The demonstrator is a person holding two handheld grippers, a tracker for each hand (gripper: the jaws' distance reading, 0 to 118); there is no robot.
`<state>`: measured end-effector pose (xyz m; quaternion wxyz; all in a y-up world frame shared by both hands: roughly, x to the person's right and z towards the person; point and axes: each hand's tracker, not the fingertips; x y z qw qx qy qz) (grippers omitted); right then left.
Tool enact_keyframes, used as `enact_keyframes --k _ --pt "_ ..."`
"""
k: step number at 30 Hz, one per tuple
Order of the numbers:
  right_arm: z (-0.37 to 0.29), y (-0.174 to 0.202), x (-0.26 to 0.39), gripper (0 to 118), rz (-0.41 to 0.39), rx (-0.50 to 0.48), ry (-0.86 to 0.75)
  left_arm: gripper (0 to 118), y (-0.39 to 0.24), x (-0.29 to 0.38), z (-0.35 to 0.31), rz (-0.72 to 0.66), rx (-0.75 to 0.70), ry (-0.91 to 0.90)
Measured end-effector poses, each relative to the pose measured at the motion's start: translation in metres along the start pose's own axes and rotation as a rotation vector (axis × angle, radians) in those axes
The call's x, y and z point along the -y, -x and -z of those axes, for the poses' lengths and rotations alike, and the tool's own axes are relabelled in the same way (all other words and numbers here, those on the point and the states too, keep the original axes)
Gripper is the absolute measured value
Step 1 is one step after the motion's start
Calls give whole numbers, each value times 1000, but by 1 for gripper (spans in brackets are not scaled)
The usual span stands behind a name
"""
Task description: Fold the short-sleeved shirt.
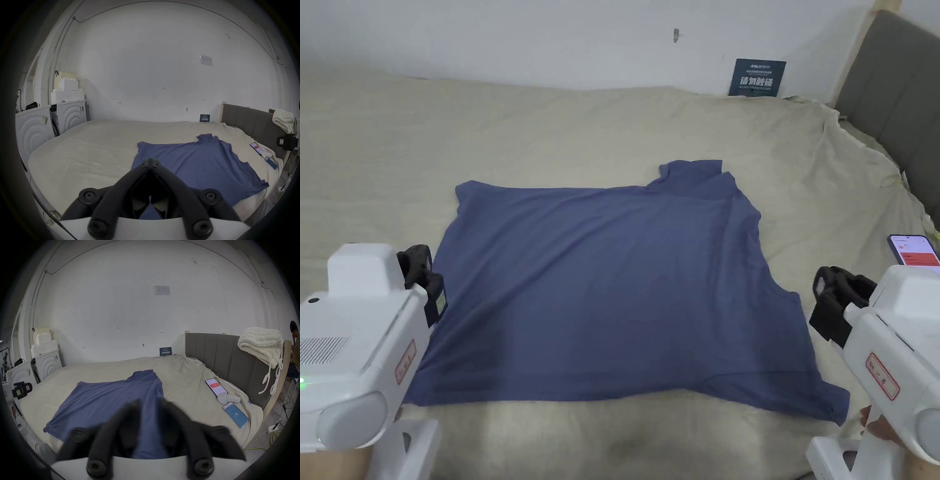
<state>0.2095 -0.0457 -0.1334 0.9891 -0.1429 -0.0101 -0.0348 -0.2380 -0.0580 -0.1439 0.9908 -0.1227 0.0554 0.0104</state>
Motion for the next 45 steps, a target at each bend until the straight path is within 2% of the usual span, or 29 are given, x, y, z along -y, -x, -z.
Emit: enact_keyframes --k 3,6,16,19,21,22,23,24,25,26,29,33,36,42,43,45 --pt "-1 1 0 0 14 -16 9 0 -2 3 -2 -10 9 0" --pt "-2 5 2 0 -17 -5 3 0 -2 4 -2 -17 8 7" --pt "-7 10 -1 0 -24 -20 8 0 13 0 -4 -46 19 27" --pt "-7 11 -1 0 -32 -21 10 1 22 -5 0 -72 23 90" --pt "-6 11 -1 0 -37 -22 12 27 31 -6 5 -104 10 142" --pt "-6 11 -1 0 -40 -23 13 50 35 -8 5 -115 8 175" --pt "-6 11 -1 0 -42 -24 15 81 40 -8 8 -122 1 206" --pt "-6 12 0 0 -43 -23 16 99 44 -6 11 -118 -6 236" --pt "-5 12 0 0 -46 -23 19 112 48 -3 14 -119 -14 272" --pt "-5 12 0 0 -45 -22 21 118 51 -1 14 -121 -14 302" --pt "-2 12 3 0 -43 -22 34 118 60 13 18 -123 -9 387" --pt "3 12 6 0 -44 -20 59 118 65 46 34 -59 -38 609" --pt "4 12 8 0 -52 -14 74 114 67 72 41 -48 -69 670" --pt "9 10 12 0 -55 2 107 73 71 95 52 -123 -66 728" --pt "10 10 12 0 -52 5 112 65 70 98 53 -118 -58 738" --pt "13 9 13 0 -34 12 128 38 67 101 54 -117 -39 753"
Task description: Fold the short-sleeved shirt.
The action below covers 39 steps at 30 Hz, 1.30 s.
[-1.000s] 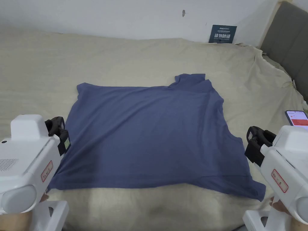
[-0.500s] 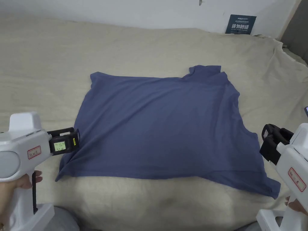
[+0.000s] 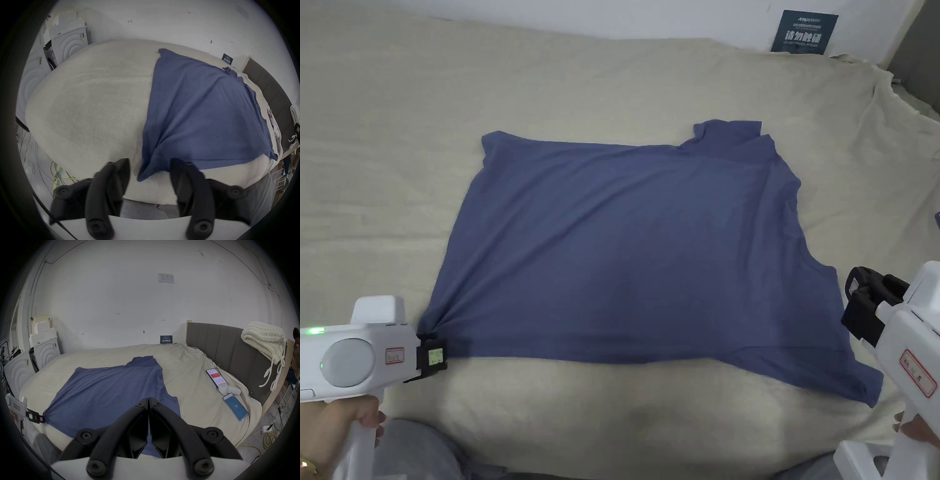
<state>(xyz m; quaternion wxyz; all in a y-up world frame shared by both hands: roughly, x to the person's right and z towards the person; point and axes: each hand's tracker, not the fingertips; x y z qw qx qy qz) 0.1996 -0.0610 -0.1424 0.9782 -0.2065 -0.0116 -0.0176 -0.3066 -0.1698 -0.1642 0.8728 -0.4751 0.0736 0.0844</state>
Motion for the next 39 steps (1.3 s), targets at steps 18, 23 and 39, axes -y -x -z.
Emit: enact_keyframes --k 18,23,39 --pt "29 -51 -1 67 -48 -26 349 0 -6 -14 -53 -29 53 -237" --pt "48 -61 32 118 -172 9 510 0 -12 -17 -53 -19 50 -246" --pt "74 -62 75 3 -77 -52 614 0 -17 -13 -51 -46 21 -220"
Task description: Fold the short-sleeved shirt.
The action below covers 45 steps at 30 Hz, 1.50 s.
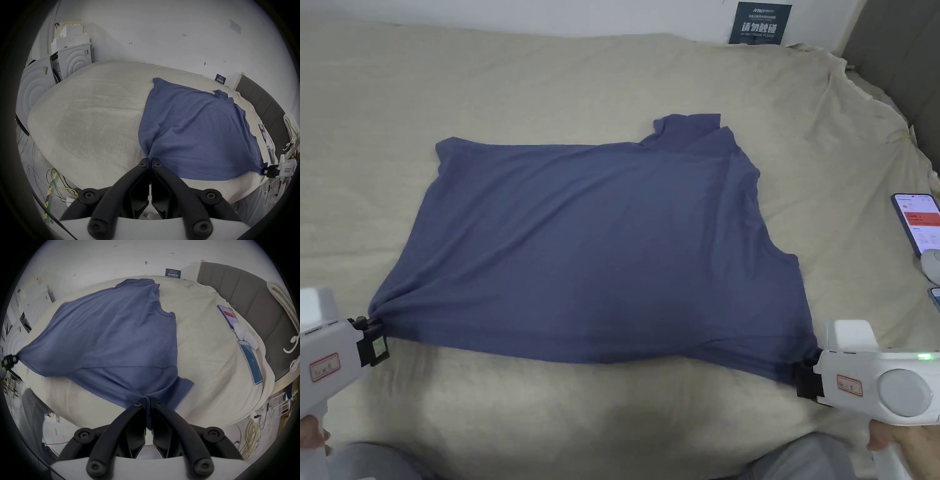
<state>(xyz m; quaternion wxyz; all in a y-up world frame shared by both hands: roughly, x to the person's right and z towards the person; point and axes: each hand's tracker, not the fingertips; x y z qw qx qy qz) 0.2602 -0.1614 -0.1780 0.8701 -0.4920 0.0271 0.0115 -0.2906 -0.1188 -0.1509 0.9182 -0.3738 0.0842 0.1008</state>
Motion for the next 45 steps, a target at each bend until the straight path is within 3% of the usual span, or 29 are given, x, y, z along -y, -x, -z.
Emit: enact_keyframes --k 3,8,14,19,30,41,43,45 --pt "-18 -4 -9 3 5 -18 -10 0 4 -6 -2 -37 17 6" --pt "-53 -19 -43 3 93 -92 -101 0 11 -34 -5 -161 81 -15" --pt "-66 -8 -106 3 107 -19 -180 0 -1 -81 13 -169 80 -57" --pt "-33 4 -159 3 141 56 -181 0 -10 -116 47 -232 74 -52" --pt "67 15 -255 3 183 152 -119 0 -36 -160 147 -116 -32 6" --pt "141 21 -294 3 143 216 -32 0 -48 -176 228 -67 -85 74" --pt "145 19 -292 3 156 214 -18 14 -51 -176 233 -64 -91 76" --pt "143 17 -291 10 179 201 -10 55 -51 -179 233 -71 -117 64"
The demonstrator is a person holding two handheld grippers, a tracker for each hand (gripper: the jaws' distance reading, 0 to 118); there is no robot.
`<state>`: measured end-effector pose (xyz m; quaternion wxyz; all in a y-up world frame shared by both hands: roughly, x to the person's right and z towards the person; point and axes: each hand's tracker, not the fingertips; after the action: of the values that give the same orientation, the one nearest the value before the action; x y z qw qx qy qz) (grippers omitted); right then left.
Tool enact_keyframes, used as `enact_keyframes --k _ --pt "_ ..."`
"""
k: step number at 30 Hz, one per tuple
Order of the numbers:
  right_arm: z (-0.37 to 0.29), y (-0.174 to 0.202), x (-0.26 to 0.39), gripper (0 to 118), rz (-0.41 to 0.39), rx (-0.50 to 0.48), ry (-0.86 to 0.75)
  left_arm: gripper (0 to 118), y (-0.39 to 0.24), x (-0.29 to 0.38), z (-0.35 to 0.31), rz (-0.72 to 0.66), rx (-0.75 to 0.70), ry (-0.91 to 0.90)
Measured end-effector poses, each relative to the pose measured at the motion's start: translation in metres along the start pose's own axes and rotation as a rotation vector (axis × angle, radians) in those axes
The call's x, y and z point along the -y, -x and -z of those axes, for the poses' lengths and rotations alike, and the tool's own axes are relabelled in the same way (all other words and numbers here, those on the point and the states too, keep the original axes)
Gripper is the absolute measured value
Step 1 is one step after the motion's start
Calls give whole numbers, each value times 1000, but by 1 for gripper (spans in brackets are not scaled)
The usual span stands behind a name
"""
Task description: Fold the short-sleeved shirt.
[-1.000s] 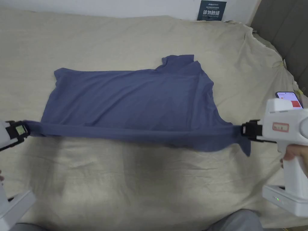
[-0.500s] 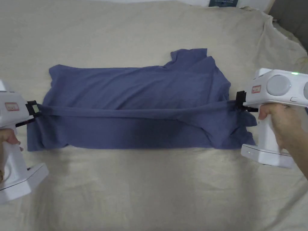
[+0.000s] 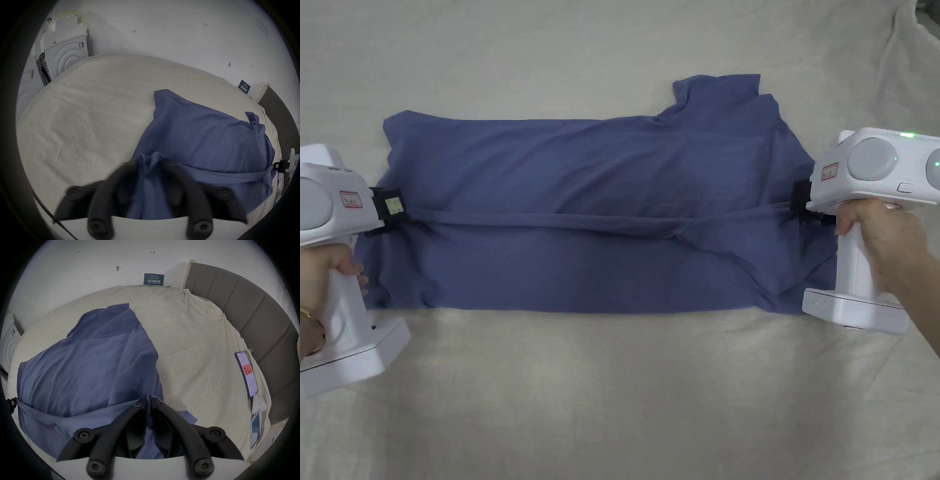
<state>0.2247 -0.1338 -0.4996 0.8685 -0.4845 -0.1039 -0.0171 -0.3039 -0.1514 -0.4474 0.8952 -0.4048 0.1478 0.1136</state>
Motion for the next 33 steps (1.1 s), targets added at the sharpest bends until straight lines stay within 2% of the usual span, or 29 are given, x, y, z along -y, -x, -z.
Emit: enact_keyframes --k 1,2,3,4,5,7,11,15,17,19,21,23,25,27,28,29,31,32,33 --pt "-4 -2 0 25 10 -4 -4 80 0 -2 -2 -7 2 -4" --pt "-11 -4 1 64 24 -11 -18 105 2 -5 -8 -19 1 -19" --pt "-17 -7 1 91 31 -12 -33 115 3 -8 -14 -27 -7 -52" --pt "-27 -10 0 106 35 -8 -68 118 4 -12 -26 -18 5 -102" --pt "-39 -13 0 111 42 -5 -119 118 5 -16 -38 -4 14 -143" --pt "-65 -20 1 110 34 -18 -186 118 6 -21 -61 45 9 -186" --pt "-125 -34 21 110 -43 -49 -335 118 12 -12 -117 178 -18 -320" --pt "-184 -44 69 110 -115 -74 -505 117 22 23 -164 204 -12 -403" --pt "-206 -47 96 110 -124 -90 -573 115 25 45 -182 219 -2 -422" --pt "-222 -48 124 110 -131 -117 -627 105 25 67 -197 237 0 -456" --pt "-232 -48 149 110 -124 -127 -640 88 27 87 -210 245 31 -473" --pt "-238 -47 173 110 -106 -136 -671 80 28 105 -221 237 59 -473" --pt "-238 -47 191 109 -74 -140 -686 59 30 121 -230 225 86 -486" --pt "-239 -48 203 99 -54 -164 -680 28 31 133 -237 224 89 -502" --pt "-240 -48 208 87 -41 -178 -679 15 32 138 -240 217 81 -516" --pt "-240 -48 213 62 -27 -186 -680 3 34 142 -243 207 85 -530" --pt "-240 -46 218 18 -28 -188 -676 0 38 144 -247 173 117 -528" --pt "-239 -45 221 2 -29 -185 -677 0 40 144 -247 156 133 -513" --pt "-240 -44 222 0 -30 -180 -678 0 43 145 -245 148 140 -512"
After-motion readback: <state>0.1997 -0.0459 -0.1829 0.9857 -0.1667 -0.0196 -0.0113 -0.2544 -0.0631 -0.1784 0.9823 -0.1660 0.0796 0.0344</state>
